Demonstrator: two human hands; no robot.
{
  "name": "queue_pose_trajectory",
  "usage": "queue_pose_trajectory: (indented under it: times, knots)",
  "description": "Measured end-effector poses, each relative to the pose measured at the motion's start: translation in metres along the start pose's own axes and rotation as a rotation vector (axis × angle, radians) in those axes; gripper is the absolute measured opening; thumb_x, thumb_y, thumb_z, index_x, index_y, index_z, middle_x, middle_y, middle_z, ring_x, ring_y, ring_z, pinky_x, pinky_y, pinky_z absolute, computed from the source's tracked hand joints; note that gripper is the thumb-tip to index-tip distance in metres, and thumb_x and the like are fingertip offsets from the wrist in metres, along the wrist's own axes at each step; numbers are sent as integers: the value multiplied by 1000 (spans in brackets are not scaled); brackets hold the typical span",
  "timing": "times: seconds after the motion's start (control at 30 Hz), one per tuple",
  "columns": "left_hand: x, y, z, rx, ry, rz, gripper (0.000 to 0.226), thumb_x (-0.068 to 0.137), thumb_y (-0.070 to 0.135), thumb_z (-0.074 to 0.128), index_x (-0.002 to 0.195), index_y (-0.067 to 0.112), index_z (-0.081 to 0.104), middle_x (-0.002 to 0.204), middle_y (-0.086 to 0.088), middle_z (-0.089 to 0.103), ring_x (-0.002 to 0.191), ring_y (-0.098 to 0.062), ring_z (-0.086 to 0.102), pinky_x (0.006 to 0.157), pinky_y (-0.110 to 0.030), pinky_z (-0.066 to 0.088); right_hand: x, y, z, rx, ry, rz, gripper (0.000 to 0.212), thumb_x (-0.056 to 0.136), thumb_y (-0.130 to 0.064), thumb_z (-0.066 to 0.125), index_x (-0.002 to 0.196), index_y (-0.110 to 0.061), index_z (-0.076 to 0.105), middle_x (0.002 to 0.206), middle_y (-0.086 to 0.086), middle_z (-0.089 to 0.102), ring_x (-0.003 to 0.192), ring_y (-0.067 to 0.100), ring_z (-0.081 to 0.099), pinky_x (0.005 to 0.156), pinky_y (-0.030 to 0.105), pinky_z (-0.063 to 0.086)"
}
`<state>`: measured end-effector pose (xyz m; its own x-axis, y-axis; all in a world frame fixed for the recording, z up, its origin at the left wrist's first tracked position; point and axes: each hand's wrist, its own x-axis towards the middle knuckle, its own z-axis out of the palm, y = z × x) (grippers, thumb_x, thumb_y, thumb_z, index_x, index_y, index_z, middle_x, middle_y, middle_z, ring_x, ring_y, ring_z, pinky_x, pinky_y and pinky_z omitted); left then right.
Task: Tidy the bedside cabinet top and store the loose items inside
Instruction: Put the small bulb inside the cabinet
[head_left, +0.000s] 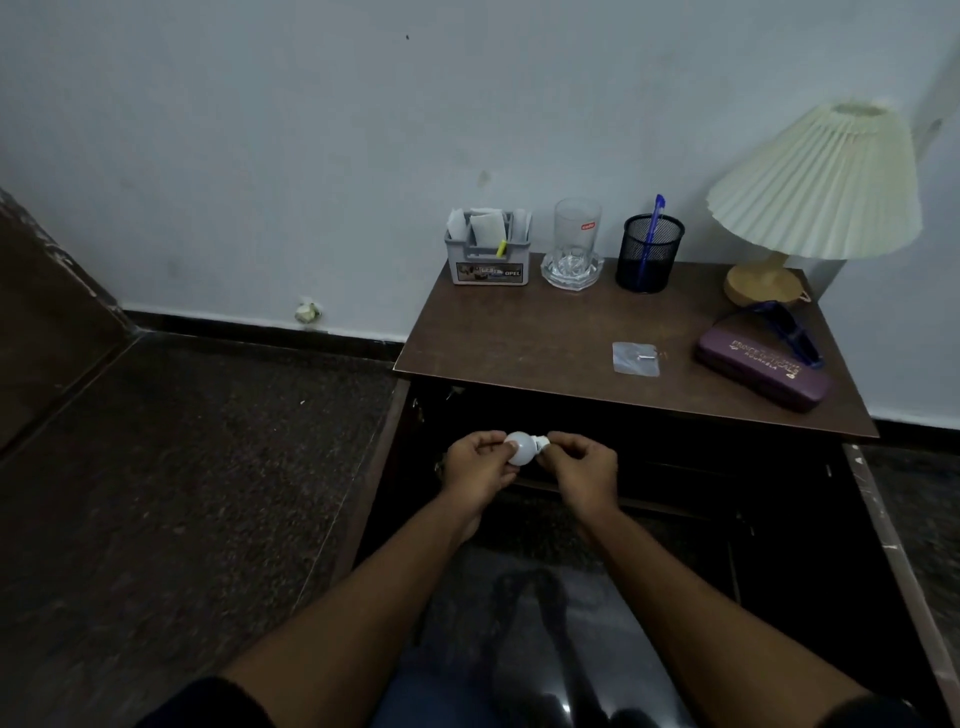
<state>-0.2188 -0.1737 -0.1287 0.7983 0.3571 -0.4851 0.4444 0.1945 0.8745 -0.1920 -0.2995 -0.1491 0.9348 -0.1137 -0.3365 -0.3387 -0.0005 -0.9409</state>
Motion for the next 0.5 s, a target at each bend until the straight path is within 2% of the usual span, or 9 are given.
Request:
queue_pose_trajectory:
  times: [0.13, 0.2, 0.23, 0.3, 0.37, 0.43, 0.47, 0.5]
  knots:
    - [41, -9, 6, 113, 175, 25, 15, 86, 15, 75, 100, 10, 74, 99, -10, 77, 95, -25, 73, 91, -41, 60, 36, 7, 24, -98, -18, -8, 21, 90, -4, 66, 109, -3, 75, 107, 14, 75, 104, 29, 70, 98, 50, 55]
    - [60, -12, 10, 98, 234, -15, 3, 84, 14, 74, 87, 16, 75, 96, -10, 77, 92, -25, 74, 89, -41, 61, 54, 9, 38, -137, -55, 13, 19, 92, -9, 66, 108, -3, 74, 106, 15, 75, 103, 30, 70, 97, 51, 55]
    - [69, -13, 12, 97, 258, -33, 5, 84, 13, 72, 83, 18, 74, 96, -11, 77, 91, -26, 73, 88, -41, 62, 61, 9, 44, -140, -74, 31, 19, 92, -11, 66, 107, -3, 74, 106, 16, 75, 102, 30, 70, 95, 50, 56]
    - [88, -16, 15, 112, 292, -37, 6, 83, 13, 70, 82, 16, 75, 92, -10, 76, 89, -26, 72, 82, -38, 62, 74, 9, 55, -166, -101, 57, 16, 92, -13, 65, 101, -3, 74, 106, 18, 75, 96, 27, 70, 85, 40, 57]
    - [104, -16, 19, 136, 312, -14, 3, 80, 13, 69, 77, 12, 71, 83, -7, 72, 80, -22, 68, 68, -33, 56, 87, 11, 62, -218, -125, 108, 17, 91, -16, 66, 101, -6, 74, 108, 15, 74, 83, 21, 66, 69, 27, 49]
    - [117, -13, 21, 132, 318, -15, 9, 81, 14, 69, 87, 7, 69, 89, -11, 71, 84, -24, 68, 69, -35, 55, 98, 12, 70, -228, -167, 187, 30, 91, -22, 66, 113, -2, 73, 107, 9, 70, 75, 16, 61, 58, 20, 48]
    - [124, -11, 22, 127, 322, -28, 18, 83, 14, 67, 98, 6, 69, 96, -11, 71, 88, -24, 68, 72, -34, 57, 104, 13, 74, -222, -202, 219, 35, 92, -24, 66, 118, -3, 71, 108, 6, 68, 80, 16, 64, 62, 18, 51]
    - [131, -9, 23, 126, 322, -42, 26, 85, 14, 65, 109, 3, 67, 102, -11, 70, 90, -24, 67, 74, -32, 56, 110, 13, 78, -214, -244, 244, 37, 94, -27, 65, 124, -5, 69, 113, 5, 67, 93, 20, 67, 75, 21, 54]
